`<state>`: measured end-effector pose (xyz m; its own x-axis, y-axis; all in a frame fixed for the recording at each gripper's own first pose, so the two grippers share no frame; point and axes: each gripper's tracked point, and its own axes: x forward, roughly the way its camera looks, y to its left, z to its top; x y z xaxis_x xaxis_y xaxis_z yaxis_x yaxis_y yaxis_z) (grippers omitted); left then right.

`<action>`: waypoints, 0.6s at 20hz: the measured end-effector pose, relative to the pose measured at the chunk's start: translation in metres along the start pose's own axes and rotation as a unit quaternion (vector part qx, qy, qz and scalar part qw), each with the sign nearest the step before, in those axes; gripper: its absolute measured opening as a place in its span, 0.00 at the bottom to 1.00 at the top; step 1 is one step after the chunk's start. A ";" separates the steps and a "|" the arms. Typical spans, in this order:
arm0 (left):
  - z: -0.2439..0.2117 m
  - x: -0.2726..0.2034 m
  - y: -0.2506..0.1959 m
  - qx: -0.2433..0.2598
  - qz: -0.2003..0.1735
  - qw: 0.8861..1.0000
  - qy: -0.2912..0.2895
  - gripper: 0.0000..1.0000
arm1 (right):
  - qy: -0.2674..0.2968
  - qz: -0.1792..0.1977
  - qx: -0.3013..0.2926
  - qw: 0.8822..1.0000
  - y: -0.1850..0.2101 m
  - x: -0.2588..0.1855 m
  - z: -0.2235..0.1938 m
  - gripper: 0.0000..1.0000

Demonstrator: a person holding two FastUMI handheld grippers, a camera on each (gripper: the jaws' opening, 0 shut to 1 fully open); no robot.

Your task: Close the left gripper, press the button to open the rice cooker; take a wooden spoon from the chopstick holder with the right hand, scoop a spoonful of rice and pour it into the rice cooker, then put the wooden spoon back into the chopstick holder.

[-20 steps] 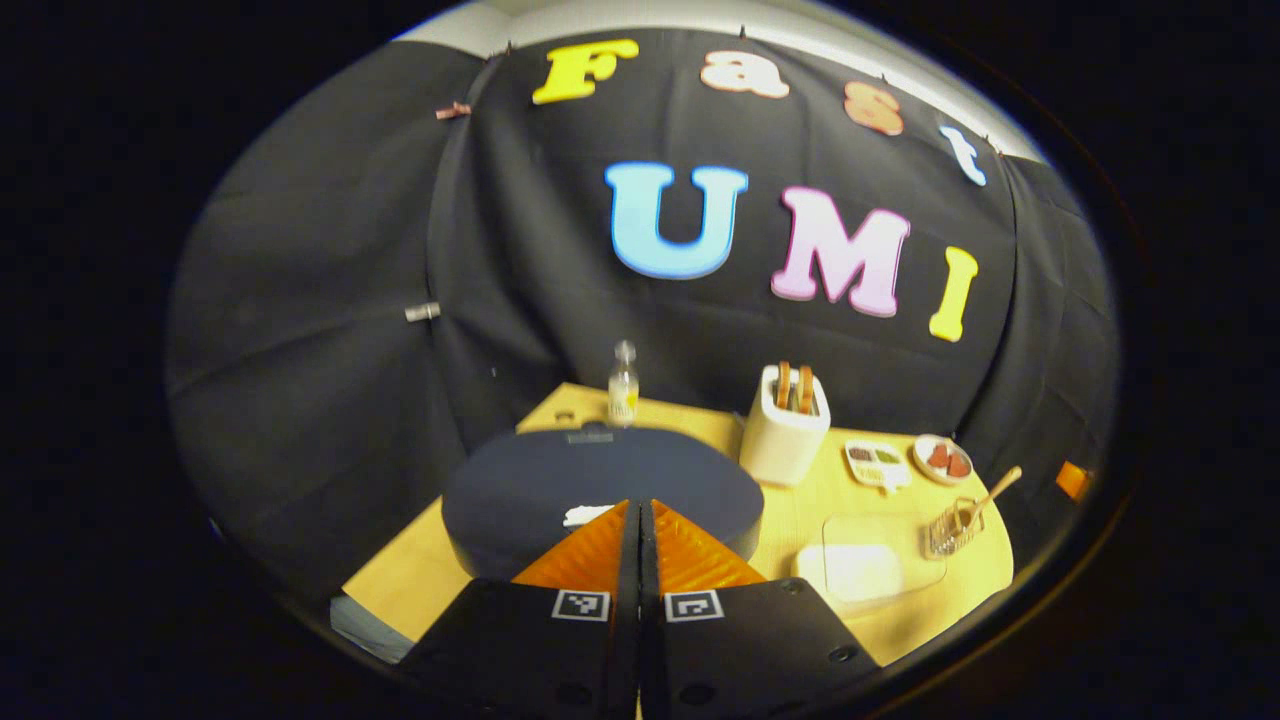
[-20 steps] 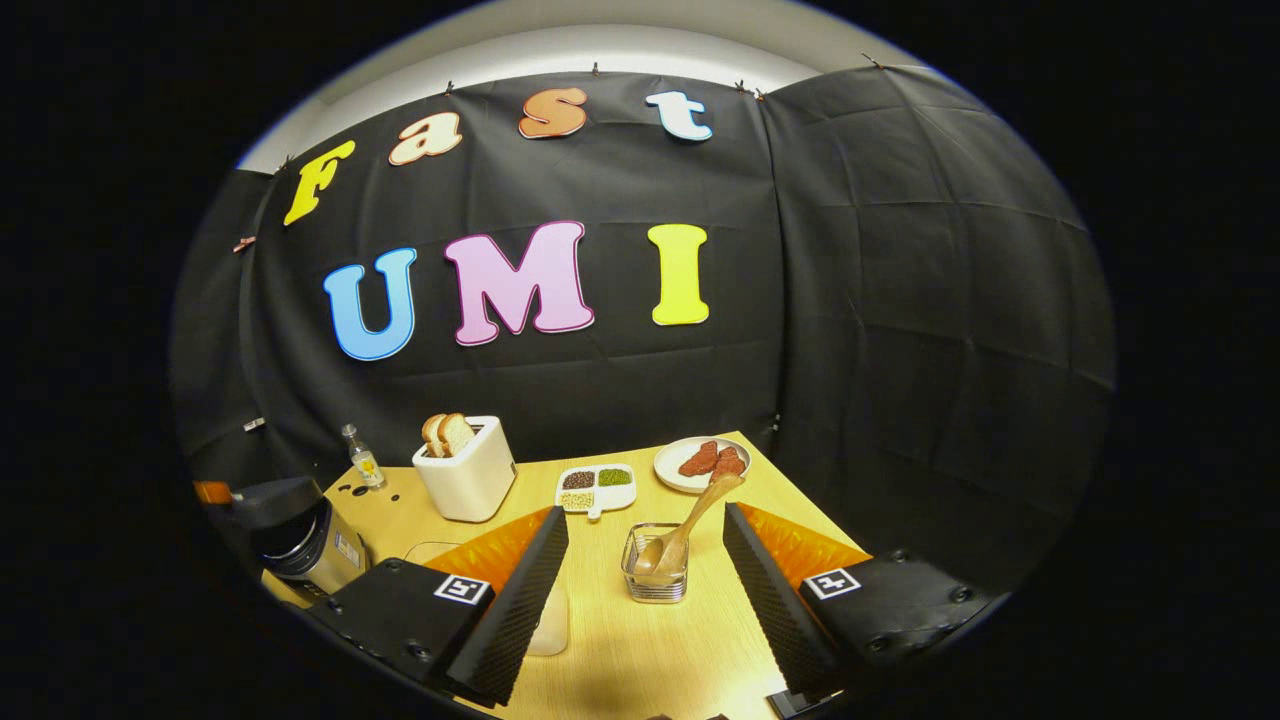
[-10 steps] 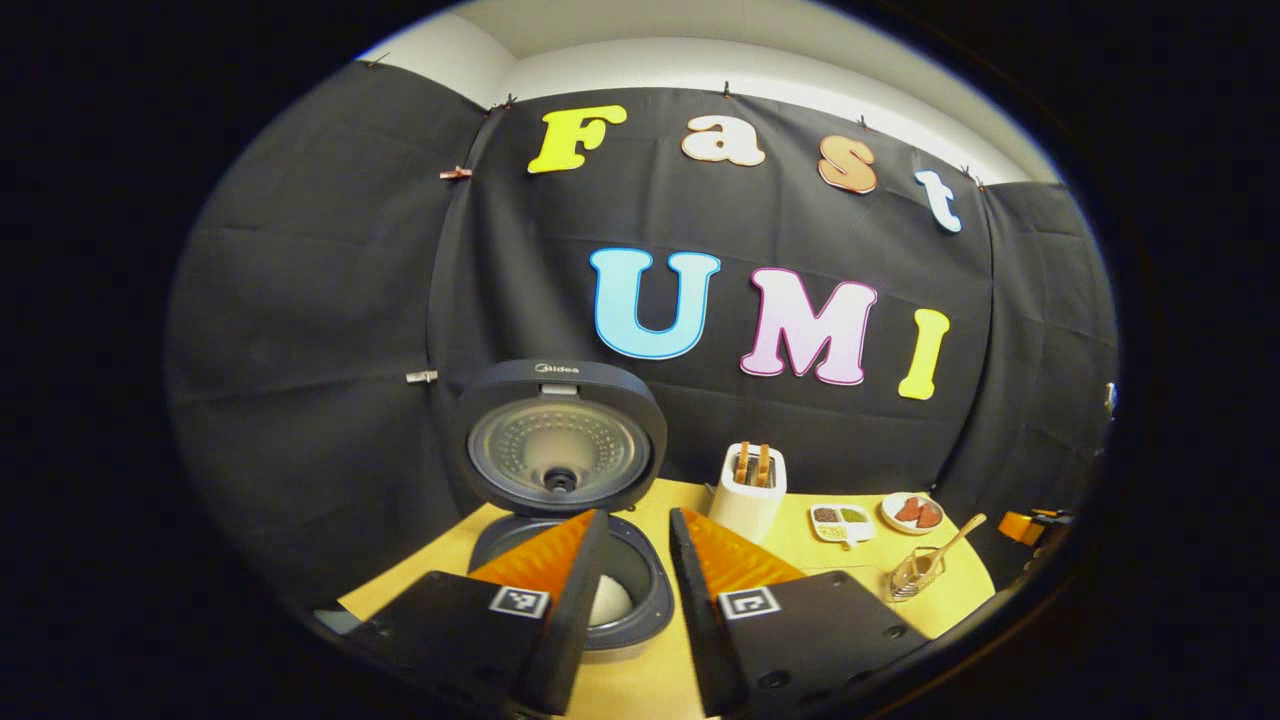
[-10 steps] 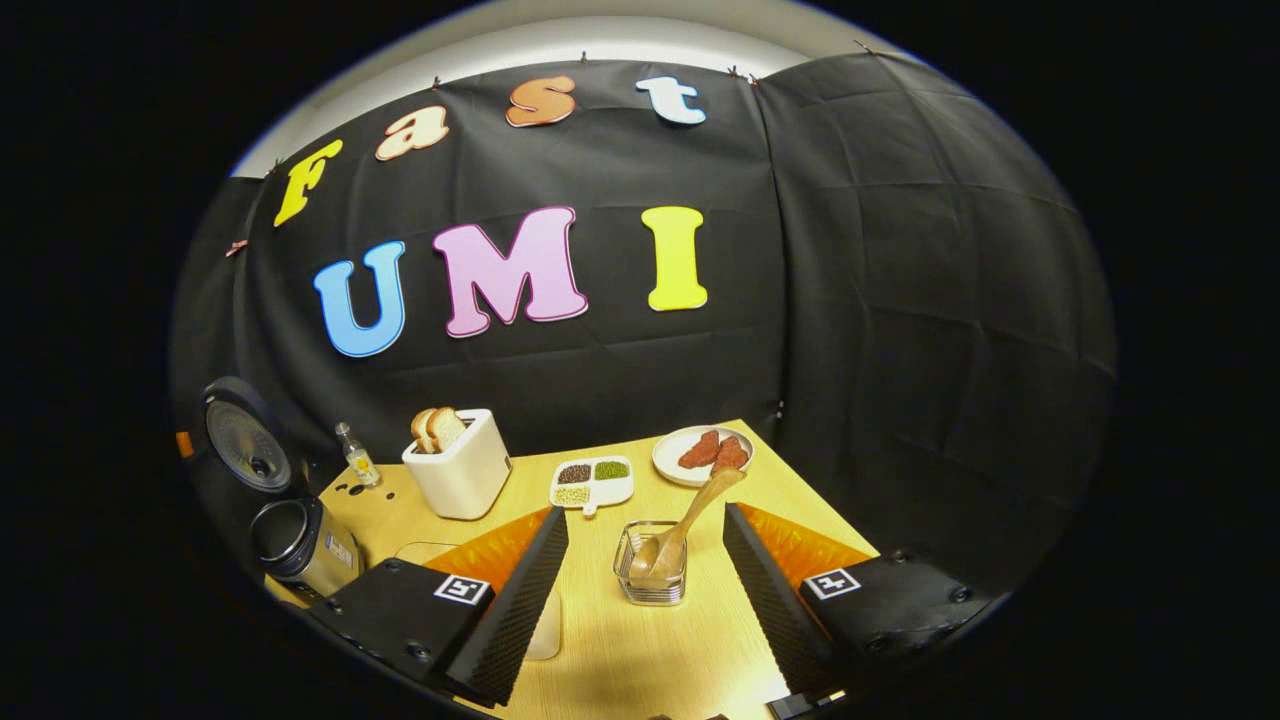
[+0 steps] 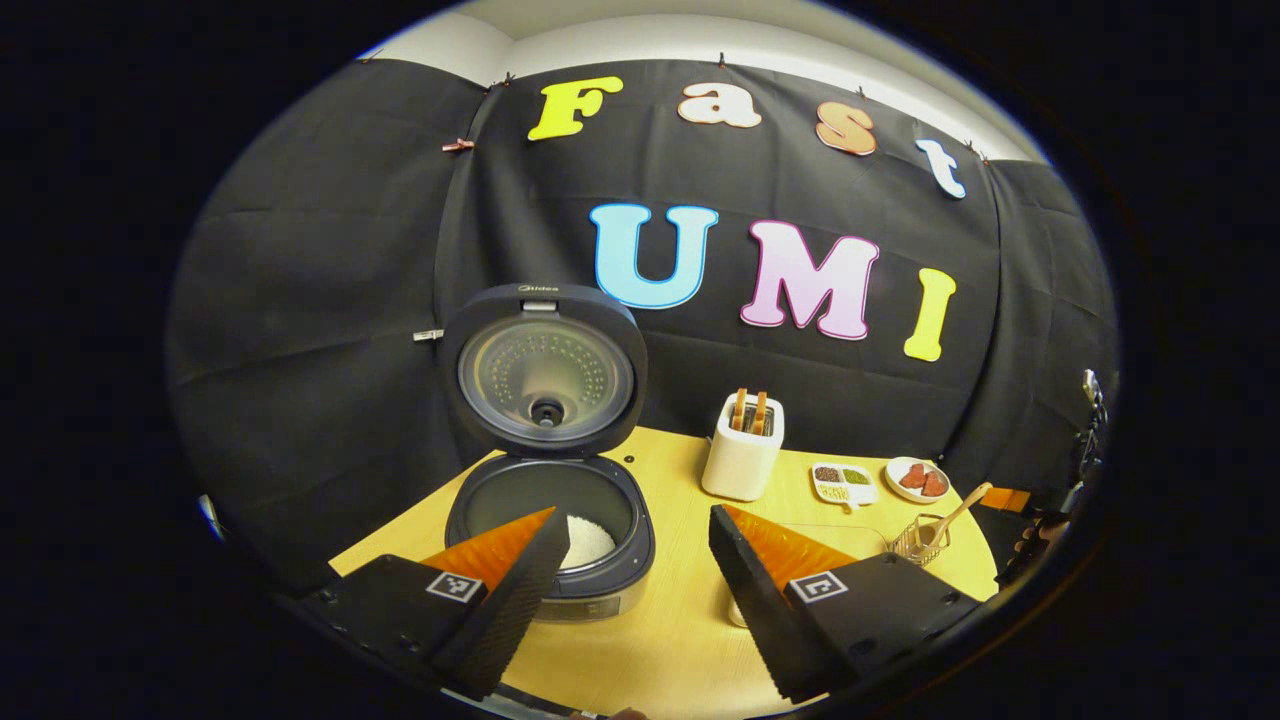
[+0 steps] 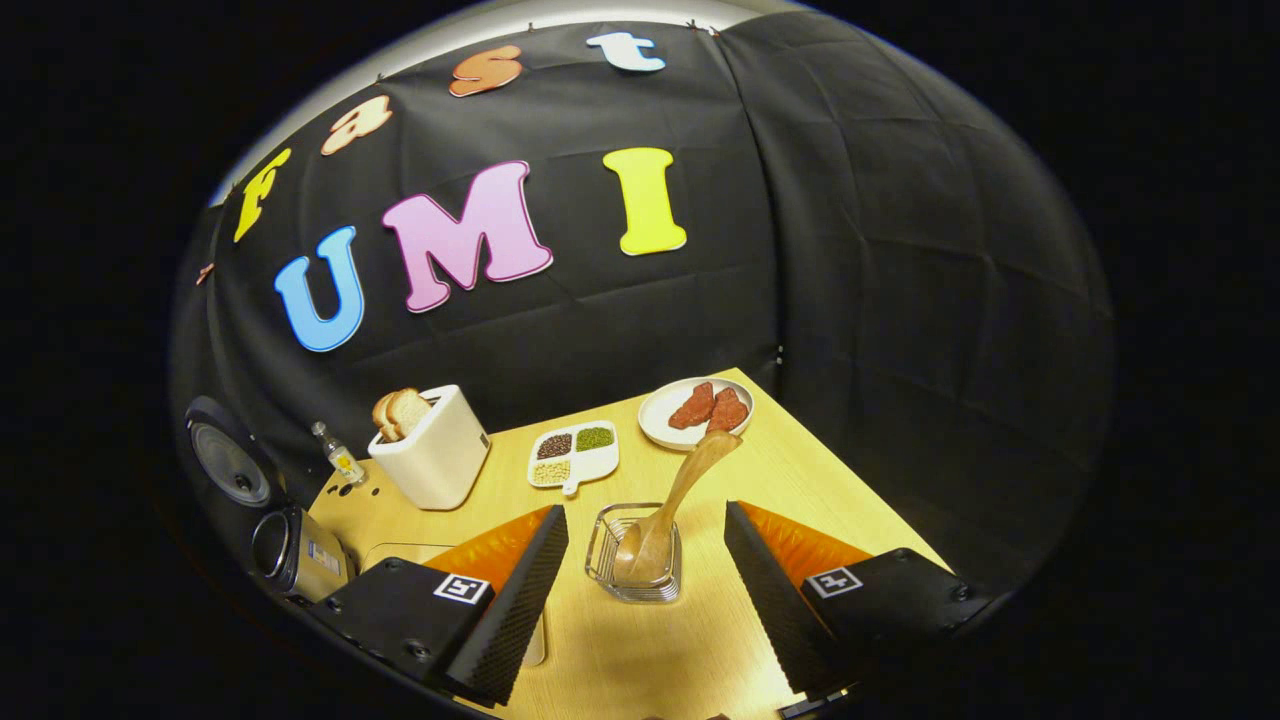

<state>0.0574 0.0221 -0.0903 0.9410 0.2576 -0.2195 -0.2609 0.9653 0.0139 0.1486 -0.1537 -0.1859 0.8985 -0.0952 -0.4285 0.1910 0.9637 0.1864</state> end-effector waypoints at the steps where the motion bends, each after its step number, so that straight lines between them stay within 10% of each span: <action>1: -0.004 -0.001 -0.002 -0.002 0.005 1.000 0.005 0.95 | 0.010 -0.002 0.011 1.000 -0.004 0.011 -0.003 0.99; 12: -0.051 -0.020 -0.019 0.005 0.060 0.996 0.062 0.95 | 0.059 -0.022 0.118 0.991 -0.029 0.126 -0.021 0.98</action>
<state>0.0327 -0.0036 -0.1359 0.8696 0.3639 -0.3338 -0.3672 0.9285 0.0558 0.2476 -0.1879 -0.2640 0.8375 -0.0925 -0.5385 0.3282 0.8731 0.3605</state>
